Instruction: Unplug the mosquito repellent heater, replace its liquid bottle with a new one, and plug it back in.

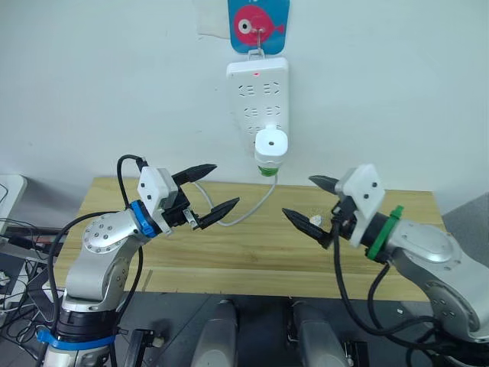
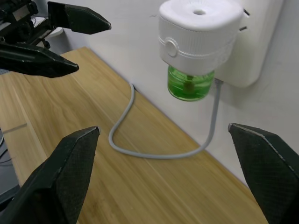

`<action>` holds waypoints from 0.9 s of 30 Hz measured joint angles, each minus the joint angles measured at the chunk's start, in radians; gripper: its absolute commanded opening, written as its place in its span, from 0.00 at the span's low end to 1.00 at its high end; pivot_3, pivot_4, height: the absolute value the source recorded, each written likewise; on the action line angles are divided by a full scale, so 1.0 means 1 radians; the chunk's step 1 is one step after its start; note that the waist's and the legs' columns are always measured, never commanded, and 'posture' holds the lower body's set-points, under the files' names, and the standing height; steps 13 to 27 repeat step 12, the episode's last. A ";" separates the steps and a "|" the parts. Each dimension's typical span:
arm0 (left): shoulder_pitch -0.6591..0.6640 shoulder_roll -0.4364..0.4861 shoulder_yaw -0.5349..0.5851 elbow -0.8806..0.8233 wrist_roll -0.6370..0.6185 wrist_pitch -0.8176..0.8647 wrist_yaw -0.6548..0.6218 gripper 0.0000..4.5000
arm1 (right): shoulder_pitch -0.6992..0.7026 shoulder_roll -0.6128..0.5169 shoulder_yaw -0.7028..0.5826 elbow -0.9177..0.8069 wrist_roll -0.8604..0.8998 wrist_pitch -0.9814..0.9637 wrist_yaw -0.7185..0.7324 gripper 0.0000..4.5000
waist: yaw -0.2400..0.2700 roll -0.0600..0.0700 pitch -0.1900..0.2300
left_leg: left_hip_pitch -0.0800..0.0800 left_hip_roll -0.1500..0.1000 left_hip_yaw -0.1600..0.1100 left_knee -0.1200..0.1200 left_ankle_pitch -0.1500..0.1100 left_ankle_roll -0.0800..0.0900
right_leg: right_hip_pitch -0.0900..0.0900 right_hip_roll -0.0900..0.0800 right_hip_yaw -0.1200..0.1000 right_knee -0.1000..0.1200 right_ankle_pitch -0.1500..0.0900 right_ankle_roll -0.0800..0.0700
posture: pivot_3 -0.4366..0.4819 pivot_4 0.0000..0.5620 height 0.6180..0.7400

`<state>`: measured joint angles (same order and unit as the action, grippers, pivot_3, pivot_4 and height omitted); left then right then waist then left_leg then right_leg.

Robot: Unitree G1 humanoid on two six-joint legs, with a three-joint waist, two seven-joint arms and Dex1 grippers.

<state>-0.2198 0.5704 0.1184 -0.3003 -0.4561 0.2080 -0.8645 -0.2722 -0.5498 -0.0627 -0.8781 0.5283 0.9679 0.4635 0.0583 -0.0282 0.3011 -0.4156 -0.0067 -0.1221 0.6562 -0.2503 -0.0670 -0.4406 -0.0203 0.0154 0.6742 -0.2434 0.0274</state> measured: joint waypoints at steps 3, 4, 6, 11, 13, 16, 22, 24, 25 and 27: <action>-0.001 0.029 0.000 0.000 0.005 0.007 0.000 1.00 | 0.015 -0.043 -0.048 0.005 0.008 -0.077 0.055 0.98 | 0.001 0.000 0.000 | 0.000 0.000 0.000 0.000 0.000 0.000 | 0.000 0.000 0.000 0.000 0.000 0.000 | 0.75 0.50 1.00; -0.001 0.033 0.000 -0.002 0.005 0.008 -0.001 1.00 | 0.015 -0.049 -0.060 0.008 0.009 -0.099 0.065 0.98 | 0.001 0.000 0.000 | 0.000 0.000 0.000 0.000 0.000 0.000 | 0.000 0.000 0.000 0.000 0.000 0.000 | 0.75 0.50 1.00; -0.001 0.036 0.000 -0.003 0.005 0.008 -0.002 1.00 | 0.015 -0.059 -0.067 0.013 0.009 -0.124 0.078 0.98 | 0.002 0.000 0.000 | 0.000 0.000 0.000 0.000 0.000 0.000 | 0.000 0.000 0.001 0.000 0.000 0.000 | 0.75 0.50 1.00; 0.000 0.038 -0.001 -0.009 0.003 0.009 -0.001 1.00 | 0.015 -0.065 -0.066 0.027 0.009 -0.164 0.082 0.98 | 0.007 0.000 0.000 | 0.000 0.000 0.000 0.000 0.000 0.000 | 0.000 0.000 0.001 0.000 0.001 -0.001 | 0.76 0.50 1.00; 0.001 0.039 -0.001 -0.014 0.000 0.015 -0.002 1.00 | 0.015 -0.065 -0.063 0.028 0.009 -0.169 0.081 0.98 | 0.009 0.000 0.000 | 0.000 0.000 0.000 0.000 0.000 0.000 | 0.000 0.000 0.001 0.000 0.001 -0.001 | 0.76 0.50 1.00; 0.001 0.039 -0.001 -0.014 0.000 0.015 -0.002 1.00 | 0.015 -0.065 -0.063 0.028 0.009 -0.169 0.081 0.98 | 0.009 0.000 0.000 | 0.000 0.000 0.000 0.000 0.000 0.000 | 0.000 0.000 0.001 0.000 0.001 -0.001 | 0.76 0.50 1.00; 0.001 0.039 -0.001 -0.014 0.000 0.015 -0.002 1.00 | 0.015 -0.065 -0.063 0.028 0.009 -0.169 0.081 0.98 | 0.009 0.000 0.000 | 0.000 0.000 0.000 0.000 0.000 0.000 | 0.000 0.000 0.001 0.000 0.001 -0.001 | 0.76 0.50 1.00; 0.001 0.039 -0.001 -0.014 0.000 0.015 -0.002 1.00 | 0.015 -0.065 -0.063 0.028 0.009 -0.169 0.081 0.98 | 0.009 0.000 0.000 | 0.000 0.000 0.000 0.000 0.000 0.000 | 0.000 0.000 0.001 0.000 0.001 -0.001 | 0.76 0.50 1.00; 0.001 0.039 -0.001 -0.014 0.000 0.015 -0.002 1.00 | 0.015 -0.065 -0.063 0.028 0.009 -0.169 0.081 0.98 | 0.009 0.000 0.000 | 0.000 0.000 0.000 0.000 0.000 0.000 | 0.000 0.000 0.001 0.000 0.001 -0.001 | 0.76 0.50 1.00; 0.001 0.039 -0.001 -0.014 0.000 0.015 -0.002 1.00 | 0.015 -0.065 -0.063 0.028 0.009 -0.169 0.081 0.98 | 0.009 0.000 0.000 | 0.000 0.000 0.000 0.000 0.000 0.000 | 0.000 0.000 0.001 0.000 0.001 -0.001 | 0.76 0.50 1.00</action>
